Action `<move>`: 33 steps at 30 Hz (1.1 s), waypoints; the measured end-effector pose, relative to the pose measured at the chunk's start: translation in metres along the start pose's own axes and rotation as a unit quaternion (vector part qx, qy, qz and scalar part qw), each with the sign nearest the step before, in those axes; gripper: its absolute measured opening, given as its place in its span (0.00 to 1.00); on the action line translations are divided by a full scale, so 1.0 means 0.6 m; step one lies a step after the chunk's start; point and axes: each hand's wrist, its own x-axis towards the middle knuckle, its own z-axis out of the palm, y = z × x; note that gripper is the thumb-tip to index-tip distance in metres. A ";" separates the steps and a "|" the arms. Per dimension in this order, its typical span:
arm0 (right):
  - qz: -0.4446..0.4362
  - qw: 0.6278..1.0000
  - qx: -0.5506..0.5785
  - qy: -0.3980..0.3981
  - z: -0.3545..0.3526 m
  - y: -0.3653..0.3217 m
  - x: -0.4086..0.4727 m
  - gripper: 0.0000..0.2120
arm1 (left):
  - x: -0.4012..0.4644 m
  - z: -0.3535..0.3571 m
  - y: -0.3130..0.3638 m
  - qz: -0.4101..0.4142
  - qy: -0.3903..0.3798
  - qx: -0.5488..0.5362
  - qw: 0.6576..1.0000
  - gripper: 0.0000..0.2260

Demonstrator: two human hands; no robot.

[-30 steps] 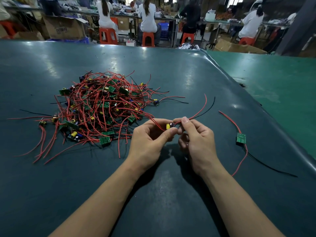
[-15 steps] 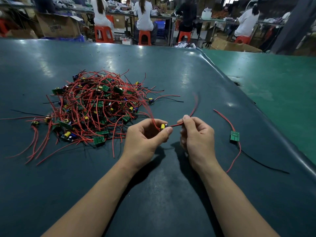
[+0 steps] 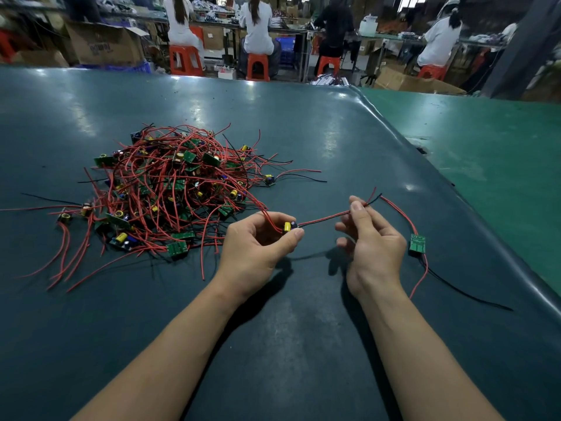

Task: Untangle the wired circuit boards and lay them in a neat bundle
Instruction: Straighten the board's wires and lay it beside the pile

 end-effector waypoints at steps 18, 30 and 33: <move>0.048 0.994 0.096 -0.006 -0.017 -0.017 0.019 0.05 | 0.000 -0.006 0.011 -0.049 -0.019 -0.050 0.997 0.06; 0.150 0.958 -0.047 -0.238 -0.003 0.001 -0.012 0.09 | 0.001 -0.007 0.009 -0.039 -0.032 -0.035 0.998 0.08; 0.136 0.959 -0.058 -0.243 -0.001 0.005 -0.012 0.06 | -0.001 -0.010 0.009 -0.048 -0.045 -0.040 0.997 0.06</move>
